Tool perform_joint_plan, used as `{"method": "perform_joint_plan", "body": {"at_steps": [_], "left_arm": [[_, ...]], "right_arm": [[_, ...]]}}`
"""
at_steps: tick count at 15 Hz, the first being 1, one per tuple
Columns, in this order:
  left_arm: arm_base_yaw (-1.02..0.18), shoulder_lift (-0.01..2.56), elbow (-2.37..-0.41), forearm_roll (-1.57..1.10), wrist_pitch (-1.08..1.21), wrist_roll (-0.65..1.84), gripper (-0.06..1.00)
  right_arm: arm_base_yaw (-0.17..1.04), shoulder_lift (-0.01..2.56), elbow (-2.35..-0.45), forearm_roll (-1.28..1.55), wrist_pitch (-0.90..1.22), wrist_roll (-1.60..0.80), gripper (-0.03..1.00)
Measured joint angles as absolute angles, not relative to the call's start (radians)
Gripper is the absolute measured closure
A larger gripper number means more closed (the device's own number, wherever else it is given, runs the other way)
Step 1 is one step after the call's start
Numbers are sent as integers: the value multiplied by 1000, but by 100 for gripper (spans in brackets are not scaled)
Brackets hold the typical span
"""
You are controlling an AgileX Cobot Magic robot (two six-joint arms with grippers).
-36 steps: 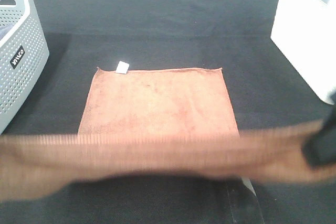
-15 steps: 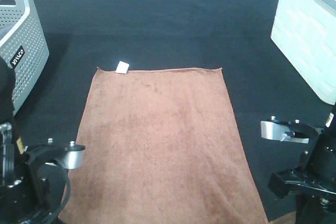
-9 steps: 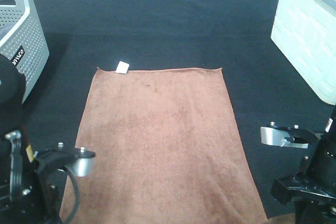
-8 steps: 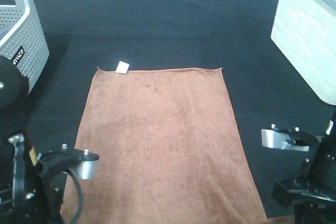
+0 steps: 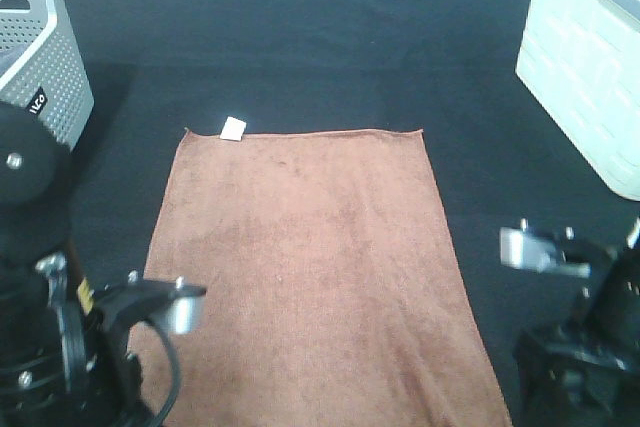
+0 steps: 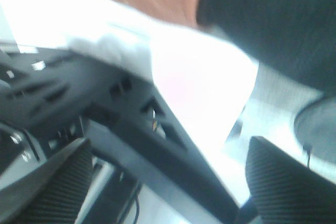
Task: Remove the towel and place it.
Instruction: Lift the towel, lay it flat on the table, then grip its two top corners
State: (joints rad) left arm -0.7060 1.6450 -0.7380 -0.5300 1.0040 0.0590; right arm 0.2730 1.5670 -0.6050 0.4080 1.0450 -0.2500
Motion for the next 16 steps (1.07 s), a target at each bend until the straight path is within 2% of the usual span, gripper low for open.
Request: {"method": "perform_joint_plan", "body": {"at_steps": [2,4,8,9,11,16], "left_arm": [[-705,1646,-856,-492,1049,59,19],[-656,1646,-970,-397,1064,45,19],[-382,1705,-1187,-235,1065,65,19],[-382,1705,-1187,-235,1065,65,19],[-255,1819,-1314,-215,954,109,19],[-183,2137,-1601,-217,882,136,19]], "right_arm": [[273,1528,-712,385,985,-249,23],[236,1538,-857,358,964,-240,23],[83,1671,-1171,328,1047,-271,22],[83,1671,-1171,328,1047,-271,22],[74,1815,-1351,308,1066,-294,14],[74,2147,-1672,366,1075,-353,13]]}}
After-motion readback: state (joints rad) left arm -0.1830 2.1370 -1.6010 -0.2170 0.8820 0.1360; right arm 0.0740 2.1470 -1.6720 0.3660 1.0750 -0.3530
